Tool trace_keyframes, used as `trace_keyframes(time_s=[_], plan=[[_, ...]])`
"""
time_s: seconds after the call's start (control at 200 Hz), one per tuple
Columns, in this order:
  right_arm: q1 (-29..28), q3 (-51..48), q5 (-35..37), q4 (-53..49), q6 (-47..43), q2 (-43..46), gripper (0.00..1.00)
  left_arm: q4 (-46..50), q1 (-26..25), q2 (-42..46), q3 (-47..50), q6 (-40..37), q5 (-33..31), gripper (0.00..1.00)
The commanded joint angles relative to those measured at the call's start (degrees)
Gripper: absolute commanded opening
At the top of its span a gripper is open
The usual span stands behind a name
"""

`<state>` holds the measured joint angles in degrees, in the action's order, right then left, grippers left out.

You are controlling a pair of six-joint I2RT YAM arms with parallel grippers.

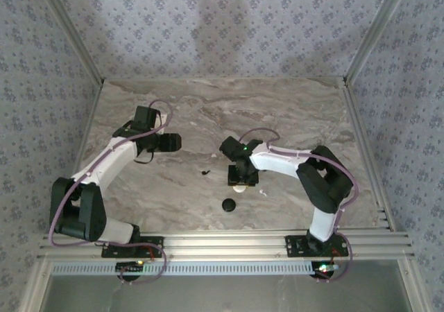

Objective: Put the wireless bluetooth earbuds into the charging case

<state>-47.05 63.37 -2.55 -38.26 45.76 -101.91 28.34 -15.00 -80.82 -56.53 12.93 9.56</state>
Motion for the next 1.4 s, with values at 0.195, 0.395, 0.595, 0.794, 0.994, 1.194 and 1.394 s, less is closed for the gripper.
trace_keyframes(time_s=[0.195, 0.395, 0.595, 0.794, 0.994, 1.194, 1.394], plan=[[0.9, -3.5, 5.0, 7.5, 1.7, 5.6, 0.46, 4.0, 0.3, -3.1, -5.7, -0.3, 4.9, 0.67], [2.4, 2.1, 6.8, 2.0, 0.7, 6.5, 0.41, 4.2, 0.8, -2.4, -5.3, -1.2, 1.4, 0.64], [-0.4, 5.6, 11.5, -1.6, 0.2, 10.1, 0.41, 2.6, 1.9, -1.8, -5.3, 1.7, 4.8, 0.64], [-0.1, -4.8, 11.1, 5.9, 1.3, 15.9, 0.41, 5.5, 1.9, -2.6, -6.5, 1.0, 10.3, 0.64], [0.4, -10.1, 13.3, 11.8, -2.6, 20.3, 0.41, 8.6, 1.9, -2.4, -7.5, -1.0, 15.4, 0.63], [0.2, -14.5, 13.2, 24.3, -18.1, 23.3, 0.41, 15.0, 1.8, -3.9, -11.6, -5.5, 25.5, 0.6], [0.2, -16.5, 9.8, 34.0, -37.8, 25.9, 0.41, 16.3, 1.2, -4.4, -13.8, -5.7, 32.6, 0.58]])
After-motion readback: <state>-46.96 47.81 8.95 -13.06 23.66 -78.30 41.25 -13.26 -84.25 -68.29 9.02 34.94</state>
